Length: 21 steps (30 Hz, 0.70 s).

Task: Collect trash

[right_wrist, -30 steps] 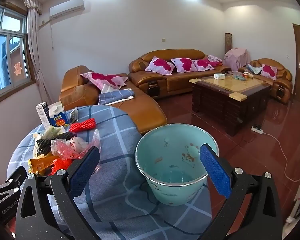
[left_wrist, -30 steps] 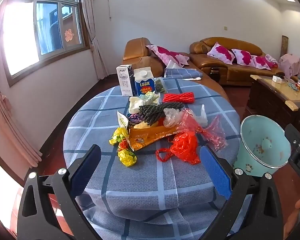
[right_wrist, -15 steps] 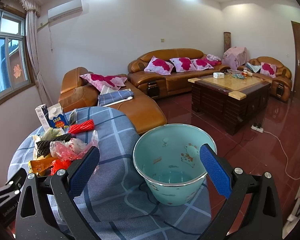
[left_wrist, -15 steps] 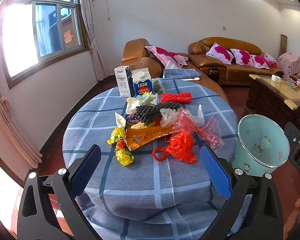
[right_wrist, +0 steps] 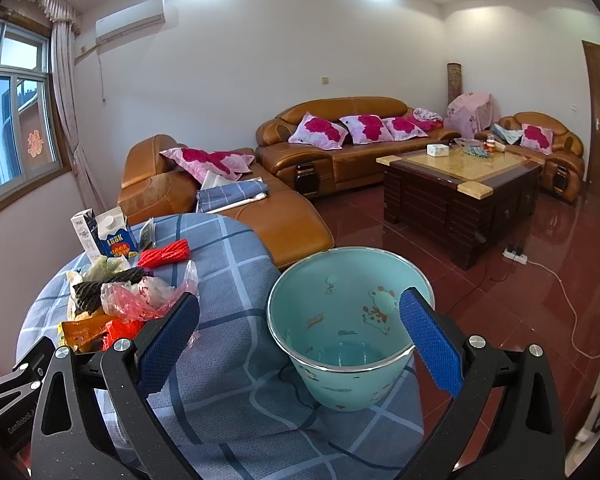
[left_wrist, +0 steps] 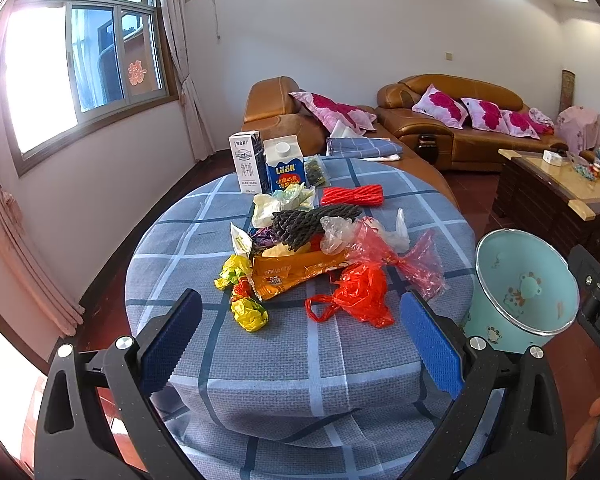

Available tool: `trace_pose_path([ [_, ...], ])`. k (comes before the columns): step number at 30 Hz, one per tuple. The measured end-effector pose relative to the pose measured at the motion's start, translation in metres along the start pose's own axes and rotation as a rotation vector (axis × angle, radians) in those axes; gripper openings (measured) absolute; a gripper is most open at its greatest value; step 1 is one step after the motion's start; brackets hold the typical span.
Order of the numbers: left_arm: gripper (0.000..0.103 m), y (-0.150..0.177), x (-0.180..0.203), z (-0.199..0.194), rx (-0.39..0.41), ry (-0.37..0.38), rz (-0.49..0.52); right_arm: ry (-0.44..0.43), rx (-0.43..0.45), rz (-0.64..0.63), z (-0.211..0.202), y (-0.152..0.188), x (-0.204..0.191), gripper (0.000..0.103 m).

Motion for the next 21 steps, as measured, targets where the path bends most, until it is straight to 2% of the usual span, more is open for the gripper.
trace_pose_path([
  [21,0.097,0.0016,-0.0023,0.0038,-0.002,0.001,0.001,-0.001,0.000,0.005,-0.0002,-0.0001,0.0009,0.098],
])
Point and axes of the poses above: each gripper's, at about its wrist camera, not at the fingertips, and z roughly the way its jaws point, x to its right, y to its underside, the point moved 4 cm from there along z, roughly the way its jaws point, and after that the axes turned 2 degrees about x, right-handed, at the moved point
